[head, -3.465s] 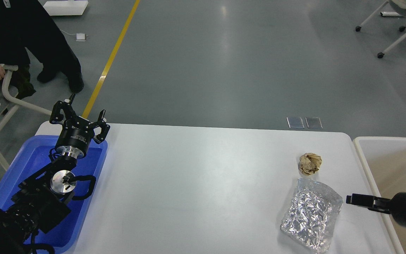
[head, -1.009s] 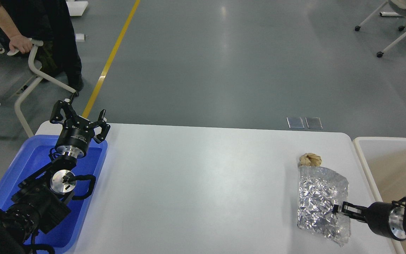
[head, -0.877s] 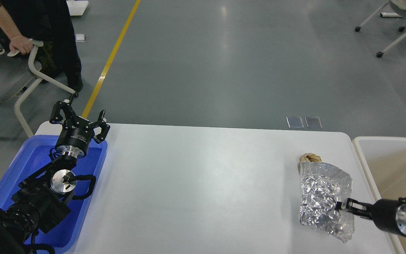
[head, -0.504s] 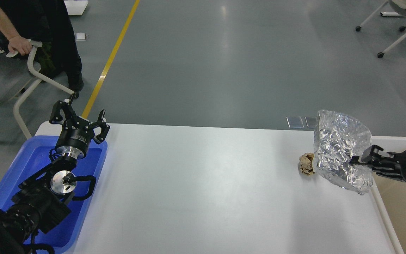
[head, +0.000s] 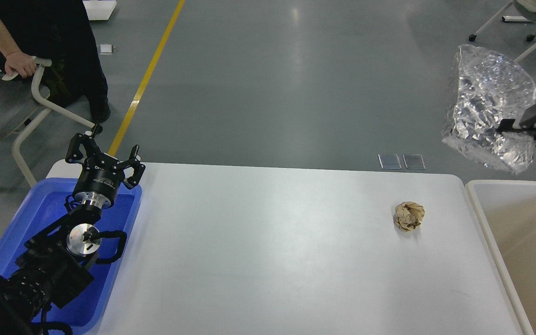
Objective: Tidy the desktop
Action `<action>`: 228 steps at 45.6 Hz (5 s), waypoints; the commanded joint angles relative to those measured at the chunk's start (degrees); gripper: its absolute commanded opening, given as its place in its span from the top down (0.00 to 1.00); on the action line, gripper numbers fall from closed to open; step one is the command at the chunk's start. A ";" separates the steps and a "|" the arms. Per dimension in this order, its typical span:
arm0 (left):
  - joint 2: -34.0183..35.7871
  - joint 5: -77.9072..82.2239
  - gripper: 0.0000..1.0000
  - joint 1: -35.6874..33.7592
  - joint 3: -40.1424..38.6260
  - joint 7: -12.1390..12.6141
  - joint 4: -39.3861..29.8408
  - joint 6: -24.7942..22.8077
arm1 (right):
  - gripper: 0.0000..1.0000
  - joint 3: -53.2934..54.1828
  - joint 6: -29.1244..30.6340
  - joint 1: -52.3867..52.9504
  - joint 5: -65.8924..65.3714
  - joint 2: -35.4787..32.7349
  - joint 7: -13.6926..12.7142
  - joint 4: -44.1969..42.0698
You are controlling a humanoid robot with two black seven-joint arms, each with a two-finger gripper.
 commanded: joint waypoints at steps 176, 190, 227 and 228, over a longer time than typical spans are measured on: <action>0.08 0.00 0.00 0.03 0.00 0.00 0.00 0.00 | 0.00 34.80 -37.42 -17.48 24.68 39.27 6.66 -32.01; 0.08 0.00 0.00 0.03 0.00 0.00 0.00 0.00 | 0.00 40.71 -31.54 -25.48 24.59 39.18 16.05 -26.90; 0.00 0.00 0.00 0.03 0.00 0.00 0.00 0.00 | 0.00 39.83 -29.07 -40.87 24.68 48.32 29.34 -29.88; 0.00 0.00 0.00 0.03 0.00 0.00 0.00 0.00 | 0.00 39.83 -29.07 -40.87 24.68 48.32 29.34 -29.88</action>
